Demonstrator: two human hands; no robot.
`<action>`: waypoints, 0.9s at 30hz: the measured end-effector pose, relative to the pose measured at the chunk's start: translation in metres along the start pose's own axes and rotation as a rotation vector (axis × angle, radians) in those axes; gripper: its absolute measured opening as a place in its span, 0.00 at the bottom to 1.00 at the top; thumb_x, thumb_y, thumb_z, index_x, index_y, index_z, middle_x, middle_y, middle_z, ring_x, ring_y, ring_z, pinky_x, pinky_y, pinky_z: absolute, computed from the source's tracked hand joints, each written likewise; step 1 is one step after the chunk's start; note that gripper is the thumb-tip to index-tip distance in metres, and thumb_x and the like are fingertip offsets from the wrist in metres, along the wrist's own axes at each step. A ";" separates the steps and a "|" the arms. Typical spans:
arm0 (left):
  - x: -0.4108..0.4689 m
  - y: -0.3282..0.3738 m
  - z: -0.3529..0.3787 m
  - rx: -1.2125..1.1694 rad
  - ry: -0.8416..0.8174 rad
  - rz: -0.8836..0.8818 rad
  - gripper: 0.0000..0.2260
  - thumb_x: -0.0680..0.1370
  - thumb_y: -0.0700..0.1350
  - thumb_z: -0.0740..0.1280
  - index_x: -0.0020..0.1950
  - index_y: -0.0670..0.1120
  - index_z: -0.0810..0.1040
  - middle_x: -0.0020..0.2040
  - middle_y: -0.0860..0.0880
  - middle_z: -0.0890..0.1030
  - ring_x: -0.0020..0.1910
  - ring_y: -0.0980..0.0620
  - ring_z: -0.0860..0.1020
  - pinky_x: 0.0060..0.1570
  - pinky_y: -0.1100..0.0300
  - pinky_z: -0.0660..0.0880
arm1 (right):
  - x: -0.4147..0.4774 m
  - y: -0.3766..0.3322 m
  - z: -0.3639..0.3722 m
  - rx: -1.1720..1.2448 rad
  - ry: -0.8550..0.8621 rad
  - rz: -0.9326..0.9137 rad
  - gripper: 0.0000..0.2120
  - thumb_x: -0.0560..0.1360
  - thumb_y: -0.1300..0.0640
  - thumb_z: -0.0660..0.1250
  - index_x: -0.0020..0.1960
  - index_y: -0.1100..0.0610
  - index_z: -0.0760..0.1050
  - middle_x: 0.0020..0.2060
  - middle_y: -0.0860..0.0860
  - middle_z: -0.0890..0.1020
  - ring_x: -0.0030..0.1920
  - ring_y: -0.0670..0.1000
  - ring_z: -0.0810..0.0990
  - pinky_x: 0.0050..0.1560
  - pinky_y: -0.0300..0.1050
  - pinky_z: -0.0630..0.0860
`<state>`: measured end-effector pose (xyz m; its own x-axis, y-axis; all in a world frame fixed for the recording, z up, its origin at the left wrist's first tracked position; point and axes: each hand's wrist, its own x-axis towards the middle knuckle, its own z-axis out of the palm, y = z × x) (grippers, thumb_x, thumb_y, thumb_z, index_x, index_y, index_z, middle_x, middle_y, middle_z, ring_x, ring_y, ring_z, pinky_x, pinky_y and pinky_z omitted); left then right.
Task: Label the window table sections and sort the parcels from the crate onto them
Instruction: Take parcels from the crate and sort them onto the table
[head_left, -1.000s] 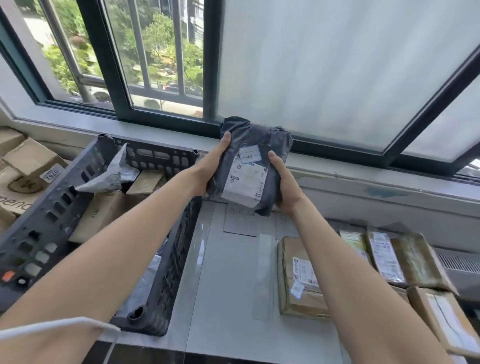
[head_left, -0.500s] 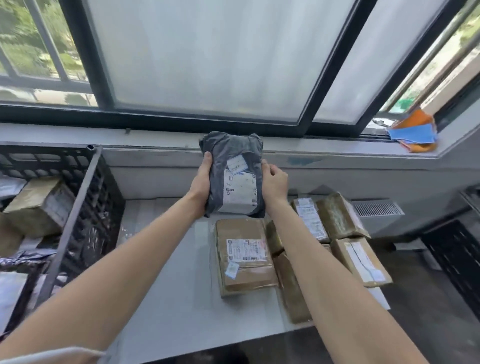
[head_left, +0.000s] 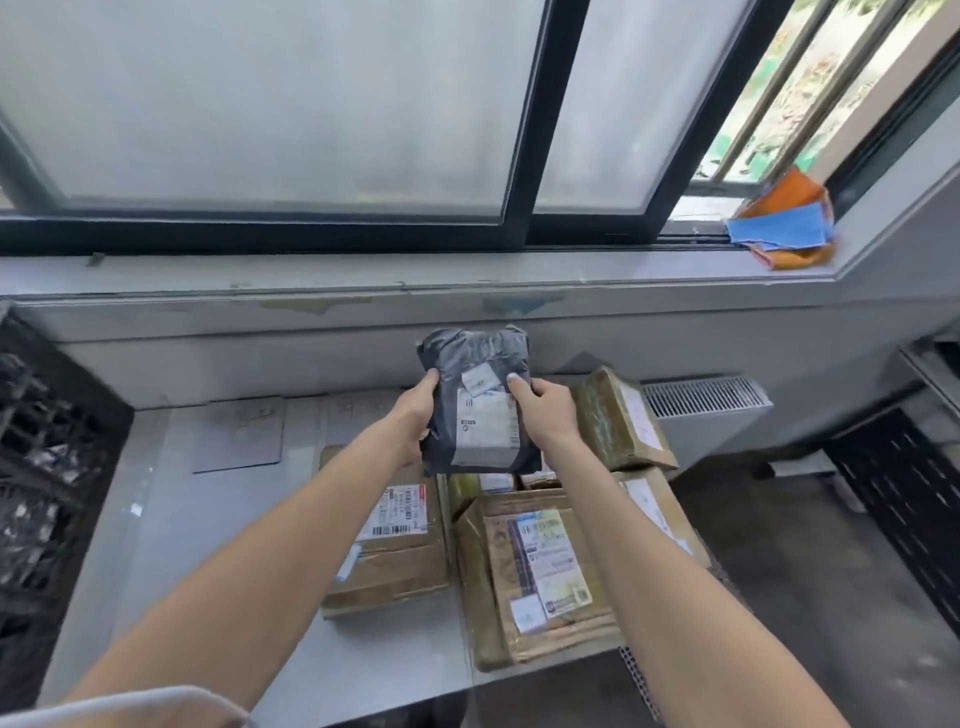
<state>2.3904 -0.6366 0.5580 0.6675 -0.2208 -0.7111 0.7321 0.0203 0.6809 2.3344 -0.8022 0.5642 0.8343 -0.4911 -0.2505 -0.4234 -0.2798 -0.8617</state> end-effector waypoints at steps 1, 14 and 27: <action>0.005 -0.003 0.004 -0.002 0.009 -0.008 0.22 0.80 0.63 0.59 0.50 0.47 0.82 0.44 0.46 0.85 0.44 0.47 0.82 0.39 0.57 0.75 | 0.005 0.006 -0.001 -0.009 -0.002 -0.002 0.23 0.79 0.46 0.64 0.44 0.68 0.78 0.41 0.63 0.82 0.39 0.53 0.74 0.39 0.47 0.66; 0.033 -0.050 0.013 0.009 0.088 -0.079 0.27 0.80 0.66 0.54 0.50 0.46 0.82 0.42 0.45 0.86 0.43 0.45 0.84 0.45 0.53 0.79 | 0.018 0.050 0.008 -0.148 -0.048 -0.026 0.19 0.78 0.42 0.63 0.35 0.54 0.70 0.36 0.53 0.80 0.37 0.49 0.73 0.37 0.48 0.67; 0.034 -0.048 0.027 0.038 0.006 -0.064 0.29 0.78 0.69 0.54 0.51 0.47 0.82 0.48 0.44 0.86 0.51 0.43 0.83 0.62 0.45 0.75 | 0.030 0.048 0.000 -0.142 -0.100 0.056 0.24 0.78 0.38 0.61 0.56 0.58 0.79 0.51 0.52 0.82 0.53 0.54 0.78 0.47 0.48 0.73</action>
<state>2.3746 -0.6712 0.5061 0.6208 -0.2143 -0.7541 0.7674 -0.0305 0.6404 2.3390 -0.8302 0.5154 0.8361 -0.4266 -0.3449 -0.5097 -0.3714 -0.7761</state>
